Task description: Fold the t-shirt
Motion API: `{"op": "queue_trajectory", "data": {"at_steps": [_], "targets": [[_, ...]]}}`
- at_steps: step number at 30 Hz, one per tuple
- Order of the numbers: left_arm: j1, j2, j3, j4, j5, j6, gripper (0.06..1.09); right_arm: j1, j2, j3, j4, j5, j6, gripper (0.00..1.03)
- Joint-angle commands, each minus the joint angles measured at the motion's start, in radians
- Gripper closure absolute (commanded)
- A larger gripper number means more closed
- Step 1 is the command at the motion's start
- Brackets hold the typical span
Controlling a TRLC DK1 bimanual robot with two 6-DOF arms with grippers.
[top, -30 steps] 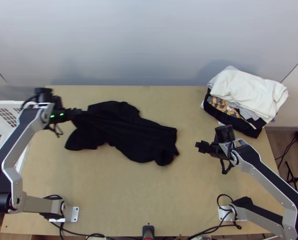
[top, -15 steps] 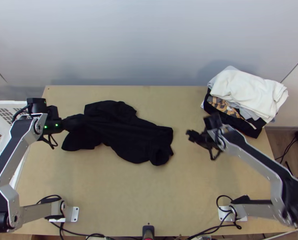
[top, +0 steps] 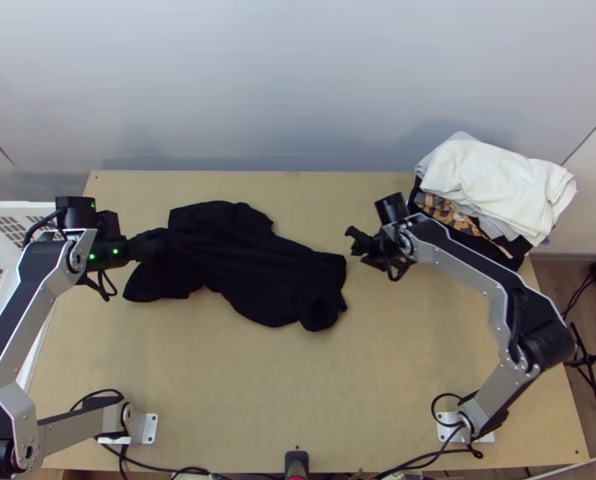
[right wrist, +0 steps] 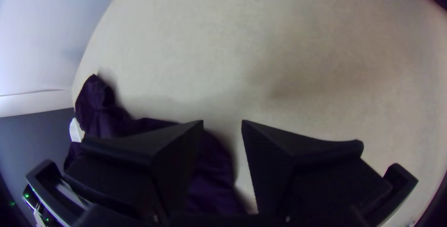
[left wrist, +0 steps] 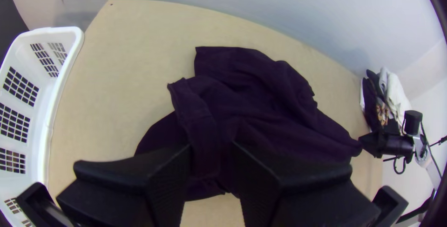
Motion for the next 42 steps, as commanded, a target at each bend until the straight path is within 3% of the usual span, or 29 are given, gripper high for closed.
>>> {"op": "queue_trajectory", "data": {"at_steps": [1, 7, 14, 21, 25, 29, 36, 38, 40, 42], "targets": [[0.006, -0.021, -0.01, -0.007, 0.0, 0.0, 0.65, 0.055, 0.073, 0.086, -0.002, -0.005, 0.015, 0.62], [0.008, -0.035, -0.014, -0.012, 0.0, 0.001, 0.65, 0.09, 0.093, 0.128, -0.048, -0.005, 0.015, 0.62], [0.029, -0.036, -0.009, -0.012, 0.0, 0.015, 0.65, 0.113, 0.077, 0.134, -0.131, 0.007, -0.023, 0.51], [0.028, -0.03, -0.001, -0.011, 0.002, 0.017, 0.65, 0.124, 0.064, 0.115, -0.166, 0.062, -0.055, 0.52], [0.026, -0.026, -0.001, -0.011, 0.002, 0.017, 0.65, 0.148, 0.064, 0.109, -0.157, 0.142, -0.083, 0.79], [0.026, -0.022, 0.006, -0.007, 0.0, 0.015, 0.65, 0.162, 0.06, 0.123, -0.151, 0.189, -0.104, 0.97], [0.026, 0.011, 0.054, 0.006, 0.002, -0.031, 0.66, 0.11, -0.008, 0.158, -0.149, 0.315, -0.127, 1.0], [0.015, 0.027, 0.092, 0.008, 0.002, -0.078, 0.8, 0.079, -0.034, 0.169, -0.149, 0.349, -0.127, 1.0], [0.004, 0.034, 0.121, 0.045, 0.002, -0.129, 1.05, 0.052, -0.062, 0.18, -0.149, 0.389, -0.127, 1.0], [-0.015, 0.033, 0.14, 0.058, 0.002, -0.166, 1.05, 0.035, -0.097, 0.191, -0.149, 0.432, -0.127, 1.0]]}}
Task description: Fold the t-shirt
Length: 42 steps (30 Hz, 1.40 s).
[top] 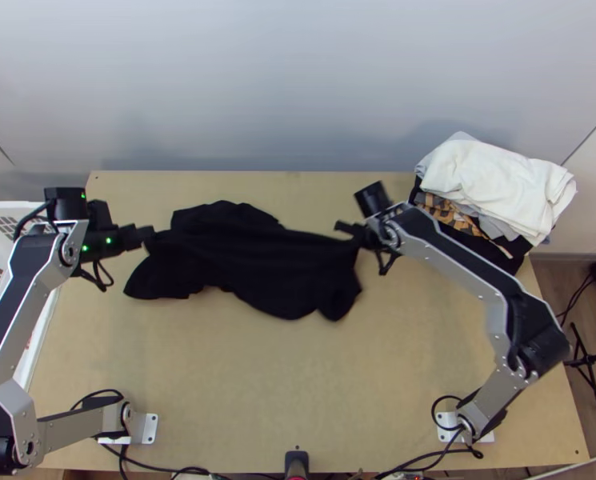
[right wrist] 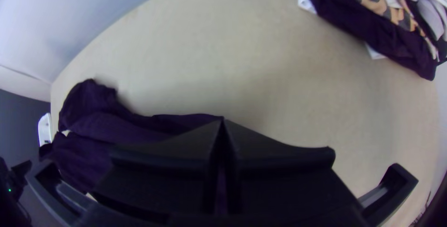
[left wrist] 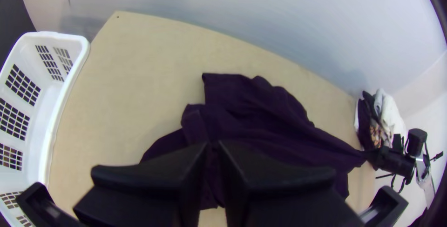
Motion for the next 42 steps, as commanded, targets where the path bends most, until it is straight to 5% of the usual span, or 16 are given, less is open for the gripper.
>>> {"op": "queue_trajectory", "data": {"at_steps": [1, 6, 10, 14, 18, 22, 24, 32, 37, 39, 42], "targets": [[-0.046, 0.019, 0.081, 0.042, 0.0, -0.114, 1.05, -0.064, -0.099, 0.036, 0.007, 0.133, -0.008, 1.0], [-0.101, 0.018, 0.127, 0.041, 0.002, -0.139, 1.05, -0.052, -0.203, 0.031, 0.071, 0.162, -0.019, 1.0], [-0.112, 0.016, 0.135, 0.024, 0.002, -0.137, 1.05, 0.039, -0.246, 0.025, 0.157, 0.167, -0.111, 1.0], [-0.106, 0.005, 0.126, 0.009, 0.002, -0.118, 0.92, 0.18, -0.268, 0.025, 0.203, 0.163, -0.179, 1.0], [-0.103, -0.005, 0.11, 0.007, 0.002, -0.099, 0.92, 0.327, -0.278, -0.041, 0.203, -0.097, -0.175, 1.0], [-0.101, -0.001, 0.112, 0.007, 0.002, -0.088, 0.92, 0.418, -0.223, -0.076, 0.143, -0.395, -0.031, 1.0], [-0.098, 0.004, 0.11, 0.009, 0.002, -0.087, 0.92, 0.476, -0.189, -0.105, 0.12, -0.496, -0.027, 1.0], [-0.091, 0.013, 0.107, 0.01, 0.0, -0.087, 0.92, 0.519, -0.013, -0.207, 0.197, -0.447, -0.14, 1.0], [-0.075, 0.011, 0.104, 0.007, 0.0, -0.078, 0.92, 0.511, -0.117, -0.213, 0.3, -0.226, -0.248, 1.0], [-0.069, 0.013, 0.1, 0.007, 0.0, -0.078, 0.92, 0.498, -0.166, -0.21, 0.313, -0.22, -0.3, 0.99], [-0.071, 0.011, 0.093, 0.007, 0.0, -0.078, 0.92, 0.462, -0.241, -0.199, 0.313, -0.22, -0.369, 0.72]]}}
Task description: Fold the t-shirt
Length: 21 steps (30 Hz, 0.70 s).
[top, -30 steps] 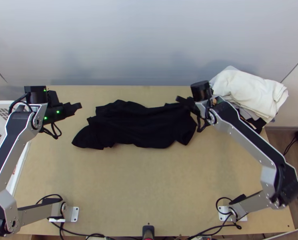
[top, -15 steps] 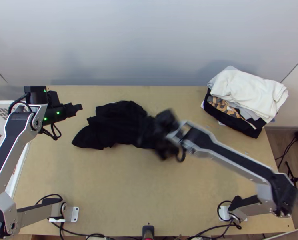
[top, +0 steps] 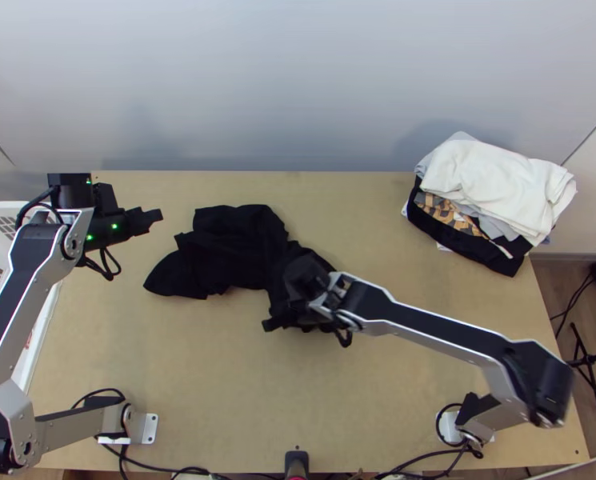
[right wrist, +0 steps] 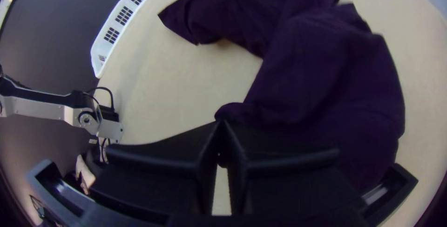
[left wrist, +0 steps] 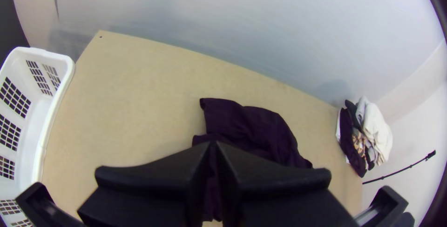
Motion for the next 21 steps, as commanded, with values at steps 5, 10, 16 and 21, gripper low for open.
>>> {"op": "queue_trajectory", "data": {"at_steps": [5, 10, 16, 21], "targets": [[0.008, -0.006, -0.023, -0.003, 0.0, 0.003, 0.92, -0.117, -0.222, -0.001, 0.038, 0.08, -0.324, 0.54], [0.01, -0.005, -0.016, -0.006, -0.002, 0.022, 0.92, -0.155, -0.346, -0.092, 0.025, 0.097, -0.567, 0.54], [0.01, 0.001, -0.031, -0.012, -0.01, 0.034, 0.92, -0.029, -0.514, -0.305, 0.036, 0.126, -0.805, 0.54], [0.008, 0.017, -0.034, -0.012, -0.019, 0.037, 0.92, 0.06, -0.457, -0.377, 0.146, 0.16, -0.709, 0.54]]}}
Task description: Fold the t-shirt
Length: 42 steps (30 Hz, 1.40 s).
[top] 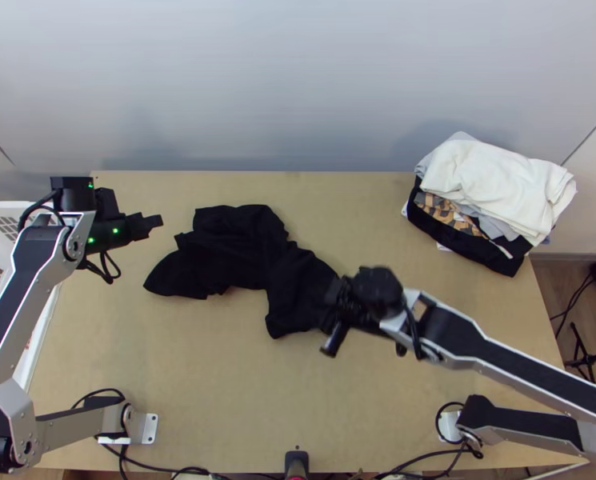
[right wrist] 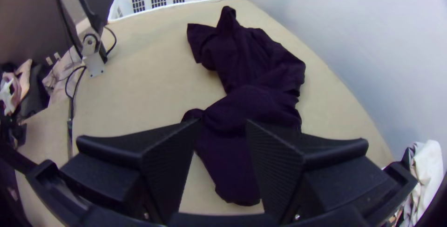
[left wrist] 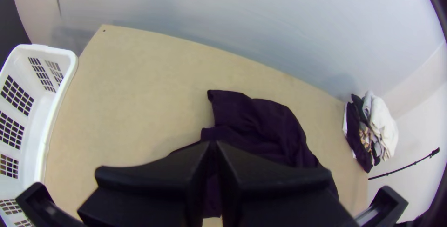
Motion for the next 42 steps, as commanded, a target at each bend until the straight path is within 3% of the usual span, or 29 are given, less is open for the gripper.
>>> {"op": "queue_trajectory", "data": {"at_steps": [1, 3, 8, 14, 18, 22, 26, 32, 35, 42], "targets": [[-0.001, 0.015, -0.004, -0.002, -0.008, 0.008, 0.92, 0.101, 0.009, -0.116, 0.106, 0.034, 0.026, 0.54], [-0.001, 0.018, 0.0, -0.002, -0.009, 0.008, 0.92, 0.106, 0.056, -0.119, 0.176, 0.039, 0.069, 0.54], [-0.002, 0.033, -0.004, 0.001, -0.043, 0.023, 0.92, 0.109, 0.173, -0.123, 0.297, 0.166, 0.071, 0.54], [-0.002, 0.066, 0.025, 0.004, -0.13, 0.033, 0.92, 0.141, 0.216, -0.119, 0.313, 0.168, 0.074, 0.54], [-0.007, 0.046, 0.039, 0.001, -0.144, 0.014, 0.92, 0.16, 0.265, -0.069, 0.293, 0.168, 0.091, 0.54], [-0.005, 0.05, -0.004, 0.039, -0.143, -0.023, 0.92, 0.152, 0.303, 0.003, 0.121, 0.088, 0.244, 0.54], [-0.015, 0.036, -0.087, 0.136, -0.143, -0.033, 0.92, 0.153, 0.322, 0.001, 0.112, 0.085, 0.256, 0.54], [-0.015, 0.016, -0.15, 0.205, -0.144, -0.017, 0.92, 0.158, 0.4, 0.089, 0.097, 0.074, 0.249, 0.27], [-0.002, 0.021, -0.153, 0.216, -0.144, 0.005, 0.92, 0.155, 0.438, 0.128, 0.089, 0.076, 0.226, 0.22], [0.005, 0.021, -0.148, 0.227, -0.143, 0.019, 0.92, 0.15, 0.499, 0.164, 0.092, 0.082, 0.207, 0.25]]}}
